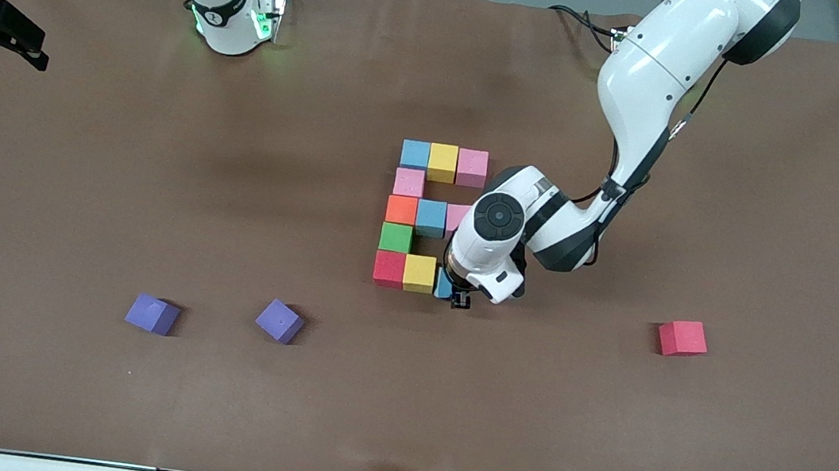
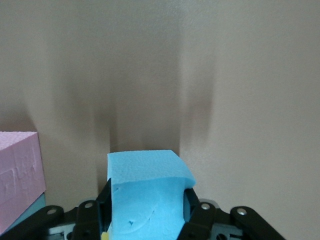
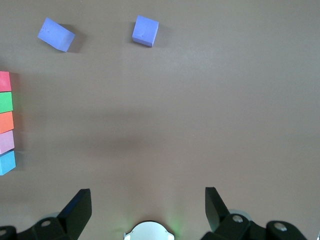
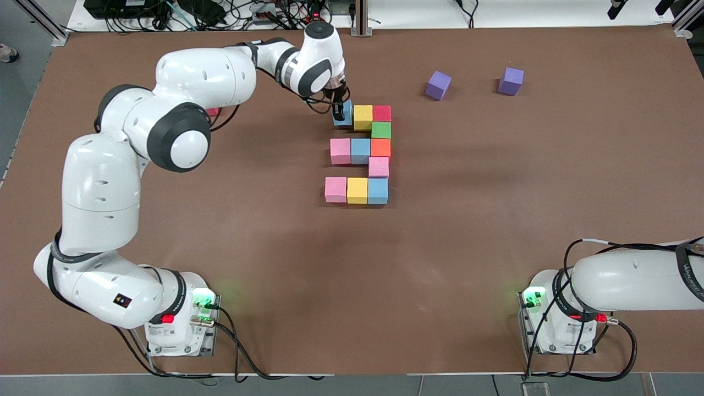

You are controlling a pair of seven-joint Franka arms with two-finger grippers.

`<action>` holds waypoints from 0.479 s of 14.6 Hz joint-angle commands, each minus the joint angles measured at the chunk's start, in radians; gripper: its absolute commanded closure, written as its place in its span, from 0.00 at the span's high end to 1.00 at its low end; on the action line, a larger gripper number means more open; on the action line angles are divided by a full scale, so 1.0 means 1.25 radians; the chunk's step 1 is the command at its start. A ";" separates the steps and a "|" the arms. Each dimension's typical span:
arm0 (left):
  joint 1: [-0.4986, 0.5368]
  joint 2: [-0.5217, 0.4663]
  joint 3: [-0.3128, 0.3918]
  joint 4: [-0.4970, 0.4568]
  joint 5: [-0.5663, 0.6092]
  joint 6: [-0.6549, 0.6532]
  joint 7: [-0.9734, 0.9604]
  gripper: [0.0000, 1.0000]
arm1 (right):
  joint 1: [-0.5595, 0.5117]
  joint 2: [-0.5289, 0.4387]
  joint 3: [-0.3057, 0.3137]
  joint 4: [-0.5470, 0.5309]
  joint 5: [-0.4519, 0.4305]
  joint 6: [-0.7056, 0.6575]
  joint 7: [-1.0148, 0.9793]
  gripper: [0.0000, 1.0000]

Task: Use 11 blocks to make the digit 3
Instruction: 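Lower the blue cube beside the yellow cube with the left gripper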

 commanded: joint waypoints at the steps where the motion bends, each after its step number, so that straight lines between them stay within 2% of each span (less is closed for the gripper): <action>1: -0.010 0.001 0.004 0.000 0.019 -0.005 -0.030 0.16 | 0.002 -0.017 -0.002 -0.025 0.011 0.004 -0.003 1.00; 7: -0.011 0.002 0.004 0.001 0.019 -0.004 -0.030 0.16 | -0.036 -0.017 -0.002 -0.028 0.054 0.001 -0.004 1.00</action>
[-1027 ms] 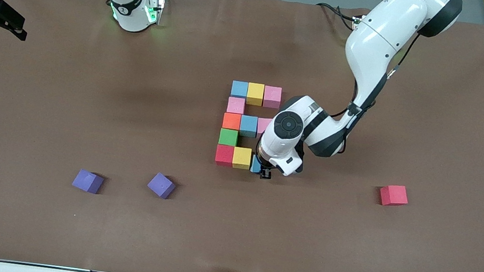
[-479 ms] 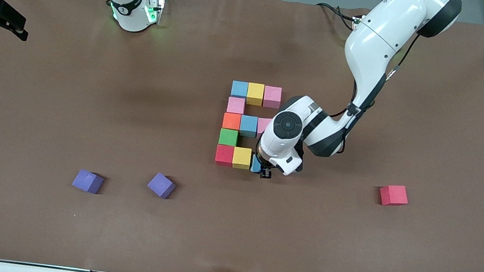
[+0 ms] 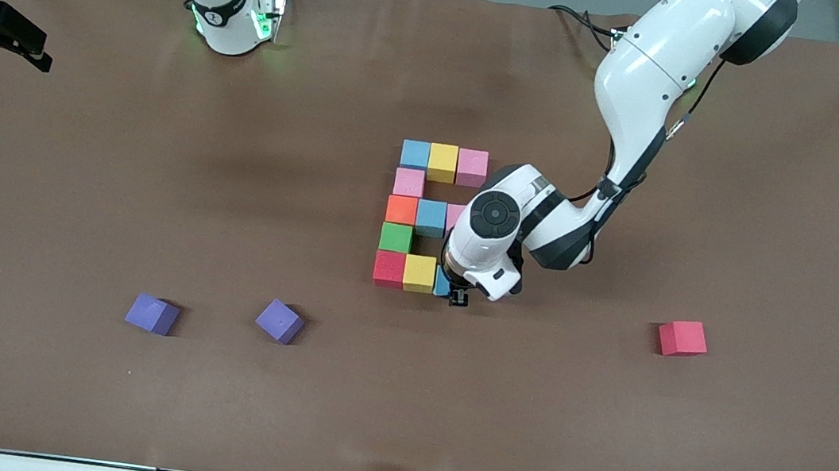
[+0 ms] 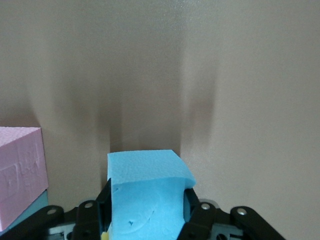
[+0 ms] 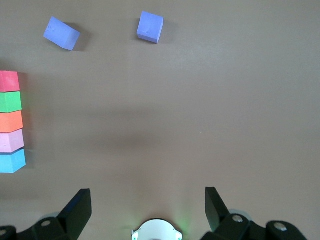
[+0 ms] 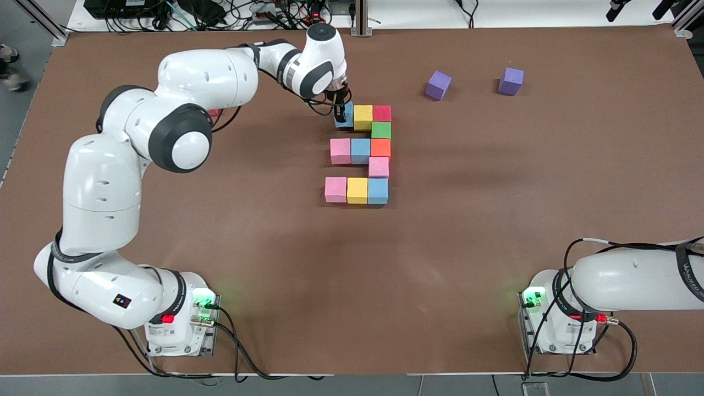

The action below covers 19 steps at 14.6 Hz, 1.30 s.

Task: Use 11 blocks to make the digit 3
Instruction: 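Lower the blue cube beside the yellow cube with the left gripper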

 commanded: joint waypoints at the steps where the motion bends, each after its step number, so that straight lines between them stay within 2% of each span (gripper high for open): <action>1: -0.007 0.001 0.004 0.001 0.020 -0.004 -0.020 0.16 | -0.017 -0.016 0.005 -0.018 0.017 0.002 -0.004 1.00; 5: -0.009 0.002 0.008 0.002 0.020 -0.004 -0.020 0.16 | -0.030 -0.016 0.013 -0.018 0.017 0.003 -0.005 1.00; 10: -0.009 0.004 0.008 0.004 0.020 0.000 -0.020 0.16 | -0.076 -0.016 0.064 -0.017 0.017 0.003 -0.005 1.00; 15: -0.009 0.012 0.008 0.011 0.031 0.000 -0.020 0.16 | -0.069 -0.015 0.063 -0.015 0.016 0.005 -0.005 1.00; 19: -0.007 0.006 0.008 0.012 0.041 -0.005 -0.025 0.16 | -0.066 -0.006 0.062 0.020 0.016 0.003 -0.003 1.00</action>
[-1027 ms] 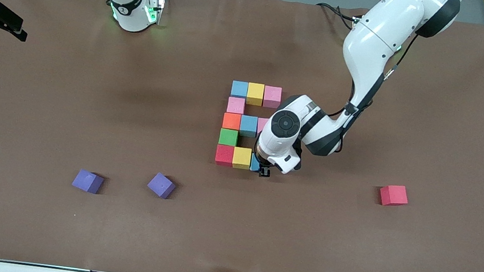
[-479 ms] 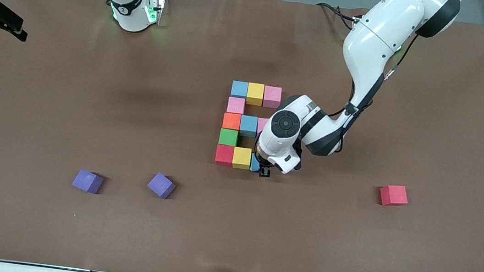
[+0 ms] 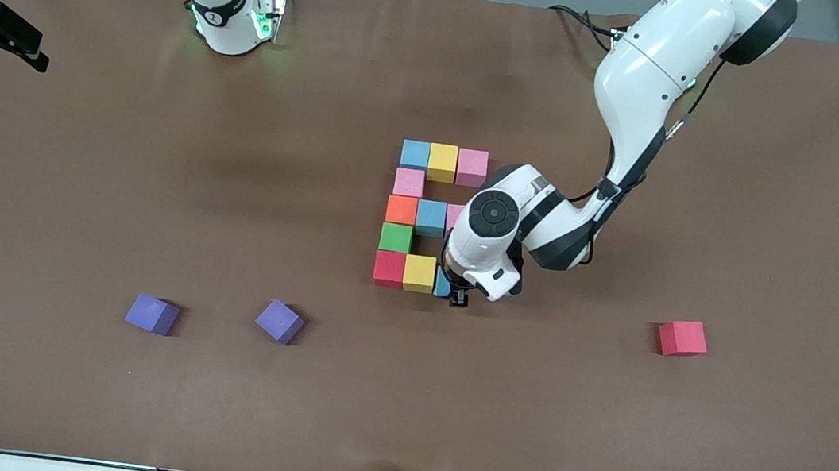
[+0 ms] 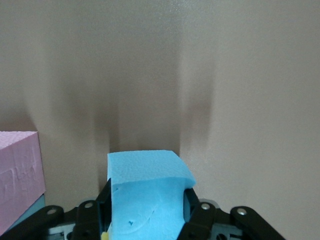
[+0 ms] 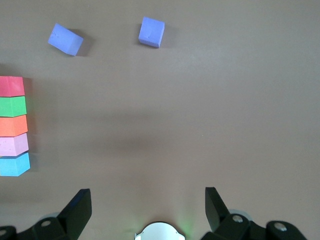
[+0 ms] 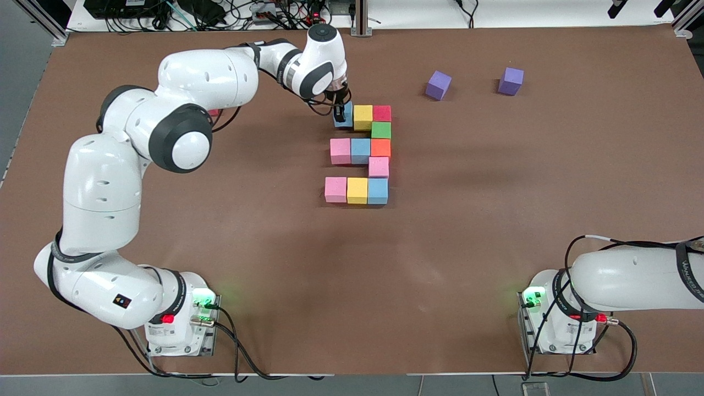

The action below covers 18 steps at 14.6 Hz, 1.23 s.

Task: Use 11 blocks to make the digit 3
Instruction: 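Lower the blue cube beside the yellow cube with the left gripper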

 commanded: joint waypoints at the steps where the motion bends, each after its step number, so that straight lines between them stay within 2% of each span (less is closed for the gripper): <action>1: -0.008 0.006 0.007 0.011 0.022 -0.005 -0.021 0.16 | -0.016 -0.006 0.010 0.006 0.008 -0.001 -0.003 1.00; 6: -0.014 0.011 0.006 0.011 0.021 -0.004 -0.021 0.17 | -0.015 -0.006 0.010 0.009 0.003 0.019 -0.005 1.00; 8: -0.014 0.013 0.006 0.011 0.020 -0.003 -0.021 0.23 | -0.014 -0.006 0.012 0.009 -0.001 0.019 -0.005 1.00; 10: -0.014 0.016 0.006 0.014 0.020 -0.003 -0.021 0.40 | -0.014 -0.006 0.012 0.008 -0.002 0.019 -0.007 1.00; 12: -0.014 0.016 0.005 0.018 0.020 -0.003 -0.019 0.64 | -0.014 -0.007 0.012 0.006 -0.001 0.014 -0.005 1.00; 13: -0.014 0.016 0.005 0.018 0.022 -0.003 -0.015 0.99 | -0.014 -0.007 0.012 0.004 -0.001 0.009 -0.004 1.00; 18: -0.019 0.011 0.006 0.018 0.023 -0.003 -0.012 1.00 | -0.014 -0.007 0.013 0.001 0.008 0.002 0.000 1.00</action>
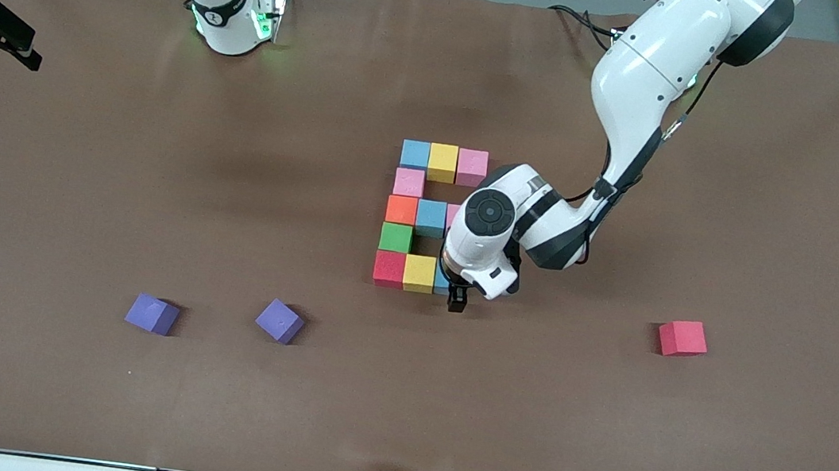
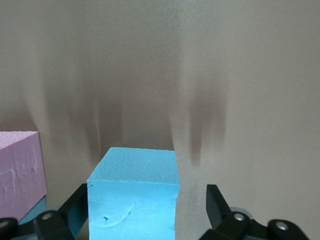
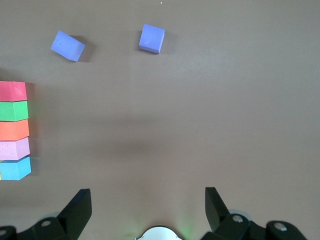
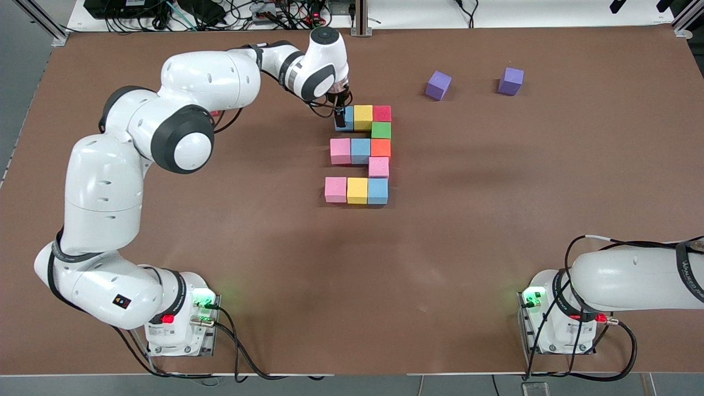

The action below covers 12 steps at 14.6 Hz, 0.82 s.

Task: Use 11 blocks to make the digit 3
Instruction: 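Lower the blue cube beside the yellow cube with the left gripper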

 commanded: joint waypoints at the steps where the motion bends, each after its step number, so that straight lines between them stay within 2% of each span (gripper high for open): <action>1: -0.011 0.001 0.006 0.016 0.020 -0.003 -0.011 1.00 | -0.014 -0.007 0.013 -0.006 0.008 -0.003 0.000 1.00; 6: -0.002 -0.034 -0.002 0.016 0.022 -0.045 -0.009 1.00 | -0.011 -0.007 0.013 -0.007 0.008 -0.003 -0.003 1.00; 9: 0.000 -0.082 -0.005 0.016 0.022 -0.090 -0.002 1.00 | -0.001 -0.008 0.013 -0.007 0.008 -0.003 -0.003 1.00; 12: 0.008 -0.148 -0.005 0.016 0.010 -0.151 0.084 1.00 | 0.002 -0.008 0.013 -0.007 0.008 -0.003 -0.002 1.00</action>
